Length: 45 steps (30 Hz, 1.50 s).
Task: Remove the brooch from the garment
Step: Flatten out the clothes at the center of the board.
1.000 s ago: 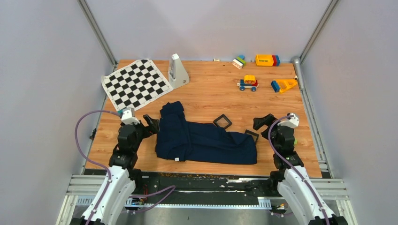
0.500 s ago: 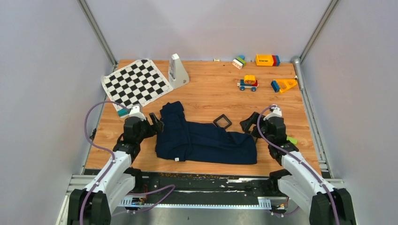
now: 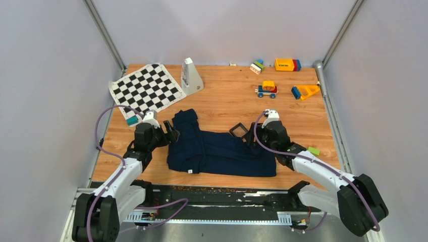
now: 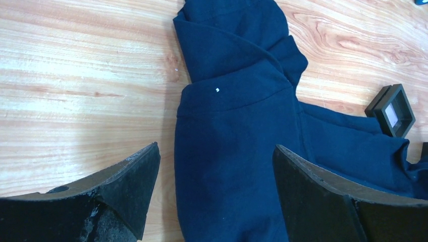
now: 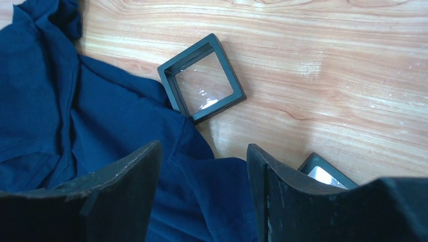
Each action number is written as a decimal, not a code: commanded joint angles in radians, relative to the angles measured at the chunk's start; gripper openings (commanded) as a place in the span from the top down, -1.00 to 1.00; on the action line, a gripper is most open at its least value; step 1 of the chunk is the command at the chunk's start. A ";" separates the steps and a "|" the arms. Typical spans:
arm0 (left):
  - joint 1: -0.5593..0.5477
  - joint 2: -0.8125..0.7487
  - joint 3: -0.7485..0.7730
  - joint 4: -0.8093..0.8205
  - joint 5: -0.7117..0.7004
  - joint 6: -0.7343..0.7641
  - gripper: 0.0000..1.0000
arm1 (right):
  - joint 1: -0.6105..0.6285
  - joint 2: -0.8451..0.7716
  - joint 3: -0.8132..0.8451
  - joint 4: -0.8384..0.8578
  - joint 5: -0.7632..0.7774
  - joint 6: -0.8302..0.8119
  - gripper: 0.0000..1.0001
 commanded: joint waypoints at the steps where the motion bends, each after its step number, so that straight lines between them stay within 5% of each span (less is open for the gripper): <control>1: 0.001 0.008 0.042 0.045 0.034 0.021 -0.77 | 0.023 0.034 0.059 0.009 0.028 -0.067 -0.23; 21: 0.001 -0.040 0.022 0.053 0.038 0.020 -0.76 | 0.212 0.257 0.212 -0.215 0.243 -0.014 0.01; 28: 0.000 -0.029 0.026 0.059 0.051 0.024 -0.77 | 0.242 0.221 0.209 -0.279 0.248 0.021 1.00; 37: -0.015 -0.062 0.012 0.109 0.128 0.030 -0.74 | 0.247 0.049 0.325 -0.392 0.161 0.022 1.00; 45: -0.181 -0.036 0.050 0.109 0.035 0.091 -0.70 | 0.247 -0.057 0.543 -0.465 0.020 -0.012 1.00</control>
